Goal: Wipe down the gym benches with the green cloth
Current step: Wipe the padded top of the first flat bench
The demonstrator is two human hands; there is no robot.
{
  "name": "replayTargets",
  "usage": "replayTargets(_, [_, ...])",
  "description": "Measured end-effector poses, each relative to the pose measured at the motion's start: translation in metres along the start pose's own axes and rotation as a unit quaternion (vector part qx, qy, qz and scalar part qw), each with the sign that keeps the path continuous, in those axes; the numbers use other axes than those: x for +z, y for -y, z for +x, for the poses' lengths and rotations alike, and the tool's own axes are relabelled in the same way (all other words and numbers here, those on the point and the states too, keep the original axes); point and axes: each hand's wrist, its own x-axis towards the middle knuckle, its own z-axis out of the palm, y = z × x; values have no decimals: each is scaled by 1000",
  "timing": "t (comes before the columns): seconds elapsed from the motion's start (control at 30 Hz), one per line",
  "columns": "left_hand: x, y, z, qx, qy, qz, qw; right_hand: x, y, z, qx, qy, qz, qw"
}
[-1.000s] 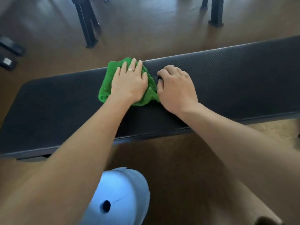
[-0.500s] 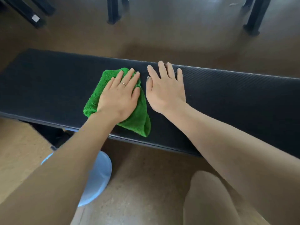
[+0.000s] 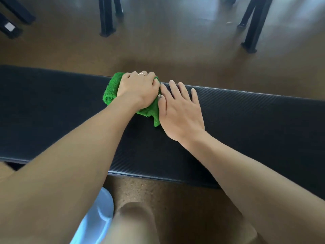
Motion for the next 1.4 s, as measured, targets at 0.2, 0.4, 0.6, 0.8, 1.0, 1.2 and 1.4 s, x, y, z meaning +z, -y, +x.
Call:
replayTargets(0.2, [-2,11,3,64,-9,-32,997,-2,0,0,28,-4,6,1000])
replayTargets(0.4, [13,40,-113,150,8,-29,988,-3,6,-7,46,6,8,999])
replayTargets(0.6, [11,49,-119,176,14,-21,984,-3,9,-4,50,12,3,999])
replayTargets(0.8, [11,34,-19,113,-6,-52,992,0,7,-3,46,-9,18,999])
replayTargets(1.0, [12,19,-50,79,-36,-46,995,2,3,-8,66,-85,72,992])
replayTargets(1.2, [10,19,-106,129,-5,-46,991,4,5,-6,72,-93,63,991])
replayTargets(1.4, [5,1,-9,111,-19,-65,991,6,3,2,80,-107,78,988])
